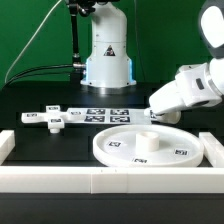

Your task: Assemble round table

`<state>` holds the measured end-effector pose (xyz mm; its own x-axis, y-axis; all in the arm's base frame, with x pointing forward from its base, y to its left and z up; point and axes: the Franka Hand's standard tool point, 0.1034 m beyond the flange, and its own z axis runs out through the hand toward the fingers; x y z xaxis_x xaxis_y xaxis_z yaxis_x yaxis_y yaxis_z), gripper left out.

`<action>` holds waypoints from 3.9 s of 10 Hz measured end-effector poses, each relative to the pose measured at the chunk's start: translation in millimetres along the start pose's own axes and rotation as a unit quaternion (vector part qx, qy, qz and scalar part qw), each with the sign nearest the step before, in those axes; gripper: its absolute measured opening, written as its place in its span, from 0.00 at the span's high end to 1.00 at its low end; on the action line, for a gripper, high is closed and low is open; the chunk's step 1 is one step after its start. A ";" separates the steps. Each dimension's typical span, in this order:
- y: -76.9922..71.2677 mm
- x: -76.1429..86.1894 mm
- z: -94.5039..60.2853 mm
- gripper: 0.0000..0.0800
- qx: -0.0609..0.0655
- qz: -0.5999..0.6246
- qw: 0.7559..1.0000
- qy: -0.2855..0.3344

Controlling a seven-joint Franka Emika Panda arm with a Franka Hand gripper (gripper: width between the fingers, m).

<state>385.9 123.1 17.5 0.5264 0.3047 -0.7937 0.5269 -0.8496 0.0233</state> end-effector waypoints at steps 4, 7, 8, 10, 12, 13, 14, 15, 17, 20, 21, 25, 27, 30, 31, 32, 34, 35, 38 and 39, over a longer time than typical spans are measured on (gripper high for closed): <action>4.8 5.2 2.4 0.31 0.001 -0.007 1.000 0.009; 4.9 5.8 2.6 0.49 0.001 -0.007 1.000 0.010; 5.1 5.7 2.6 0.49 0.001 -0.007 1.000 0.010; 8.0 2.9 -2.9 0.49 0.000 -0.013 1.000 0.013; 19.9 -11.9 -28.3 0.49 -0.003 -0.048 0.998 0.029; 33.7 -24.2 -46.2 0.49 -0.003 -0.078 0.996 0.043; 44.4 -32.1 -62.0 0.49 -0.004 -0.071 0.995 0.068; 40.7 -25.2 -56.4 0.49 -0.006 -0.073 0.993 0.087; 45.1 -19.5 -59.1 0.49 -0.011 -0.071 0.987 0.145; 66.2 -37.9 -93.3 0.49 0.000 -0.049 0.978 0.200; 71.7 -40.9 -113.4 0.49 -0.007 -0.046 0.974 0.223; 81.9 -34.3 -124.1 0.49 -0.017 -0.031 0.925 0.378; 96.2 -41.6 -131.5 0.49 0.017 -0.012 0.917 0.399; 118.1 -42.8 -138.0 0.49 0.002 -0.003 0.878 0.479; 119.8 -43.4 -133.2 0.49 -0.003 0.000 0.865 0.501; 124.3 -44.0 -131.6 0.49 -0.001 0.001 0.859 0.513; 141.2 -50.7 -138.0 0.49 0.027 0.019 0.842 0.539; 151.5 -51.6 -143.0 0.49 0.012 0.022 0.825 0.565; 182.2 -57.0 -124.5 0.49 -0.069 0.039 0.787 0.612; 191.6 -52.2 -120.2 0.49 -0.089 0.050 0.777 0.622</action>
Offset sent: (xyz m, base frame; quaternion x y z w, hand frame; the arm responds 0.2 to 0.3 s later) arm 0.0025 -0.0093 -0.0055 -0.0131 0.0173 -0.0144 0.9997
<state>539.6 -3.9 136.4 0.7501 0.5147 0.4153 0.4672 -0.8568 0.2181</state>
